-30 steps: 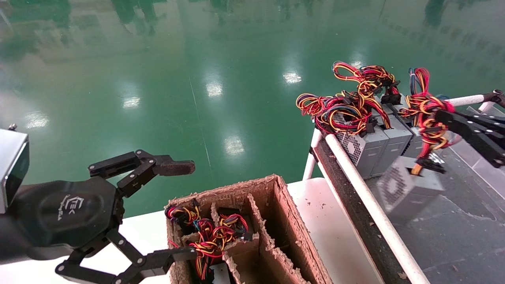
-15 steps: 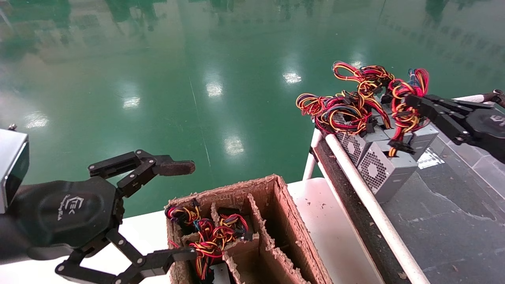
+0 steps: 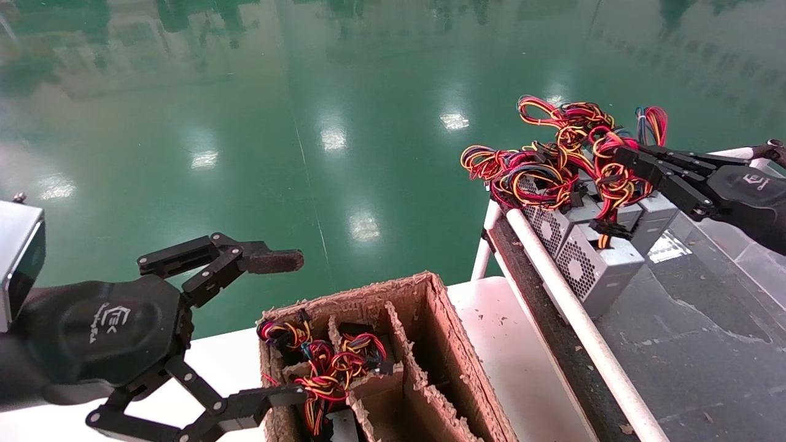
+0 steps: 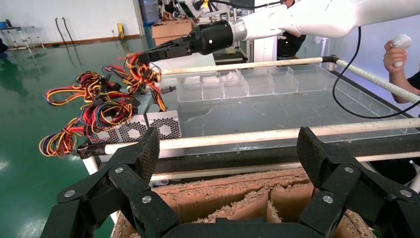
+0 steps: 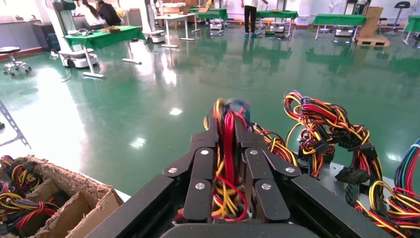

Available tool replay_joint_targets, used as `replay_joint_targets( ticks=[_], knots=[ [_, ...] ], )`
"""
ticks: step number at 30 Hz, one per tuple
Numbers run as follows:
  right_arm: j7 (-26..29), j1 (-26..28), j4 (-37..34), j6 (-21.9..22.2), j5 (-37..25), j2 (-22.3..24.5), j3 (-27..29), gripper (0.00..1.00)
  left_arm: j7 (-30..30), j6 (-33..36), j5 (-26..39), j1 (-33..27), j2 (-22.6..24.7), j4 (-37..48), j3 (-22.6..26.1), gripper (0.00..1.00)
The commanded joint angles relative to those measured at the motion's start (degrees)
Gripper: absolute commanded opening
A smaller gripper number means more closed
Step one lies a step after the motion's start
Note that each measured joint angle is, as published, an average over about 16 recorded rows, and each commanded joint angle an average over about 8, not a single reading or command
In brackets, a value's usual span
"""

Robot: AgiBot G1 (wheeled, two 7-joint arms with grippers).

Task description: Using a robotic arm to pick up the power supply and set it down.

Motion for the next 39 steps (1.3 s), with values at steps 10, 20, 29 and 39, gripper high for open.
replay_joint_targets(
  ticks=[10, 20, 29, 39],
  knots=[
    [-1.25, 2.61, -3.47, -1.82, -1.09, -0.76, -0.8, 1.0, 0.01, -0.01, -0.02, -0.01, -0.01, 0.0, 0.03, 1.0],
    [-0.03, 2.63, -1.68, -3.34, 0.16, -1.09, -0.6, 1.0, 0.03, -0.02, -0.03, 0.0, -0.01, 0.04, 0.04, 1.0],
    [2.53, -0.78, 7.15, -3.31, 2.24, 0.04, -0.84, 1.0, 0.05, -0.01, -0.04, -0.02, -0.02, 0.06, 0.07, 1.0],
    [5.4, -4.61, 17.05, -3.28, 4.58, 1.31, -1.11, 1.0, 0.06, -0.02, -0.06, -0.03, -0.02, 0.06, 0.09, 1.0]
  ],
)
